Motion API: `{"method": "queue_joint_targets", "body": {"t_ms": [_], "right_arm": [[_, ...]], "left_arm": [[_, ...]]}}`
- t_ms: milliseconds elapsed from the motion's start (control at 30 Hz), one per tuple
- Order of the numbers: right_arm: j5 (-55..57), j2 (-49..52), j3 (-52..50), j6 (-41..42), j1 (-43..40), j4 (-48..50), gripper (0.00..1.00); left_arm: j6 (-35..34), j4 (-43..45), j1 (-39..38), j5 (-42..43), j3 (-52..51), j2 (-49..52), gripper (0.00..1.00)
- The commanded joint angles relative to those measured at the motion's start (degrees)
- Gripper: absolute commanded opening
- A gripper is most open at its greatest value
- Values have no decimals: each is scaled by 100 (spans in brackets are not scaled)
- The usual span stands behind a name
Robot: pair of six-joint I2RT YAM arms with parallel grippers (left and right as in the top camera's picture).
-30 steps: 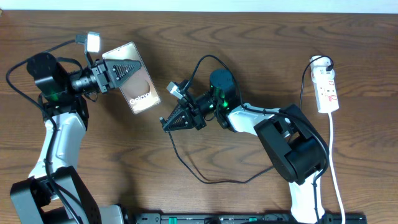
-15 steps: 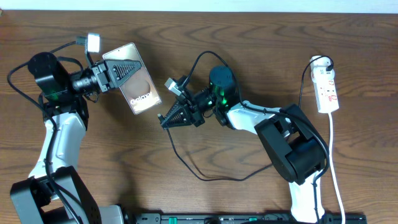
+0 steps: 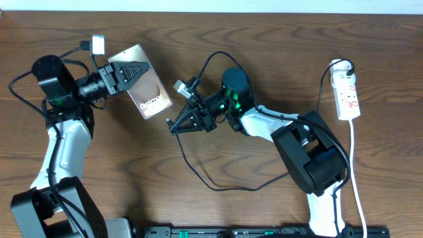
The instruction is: Plug charger to phone and switch on socket
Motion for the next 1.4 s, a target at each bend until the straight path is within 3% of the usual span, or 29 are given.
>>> {"method": "queue_joint_targets", "body": {"t_ms": [0,767,1367], "right_arm": [[164,11,146,173,7,13,1],[387,11,146,387,7,9,1],[409,11,146,380,0,-81,1]], "left_arm": [[96,15,7,-4,76,-48,7],[341,-105,-352,9,76,-48,8],[240,-109,-195,46,76,-48,7]]}}
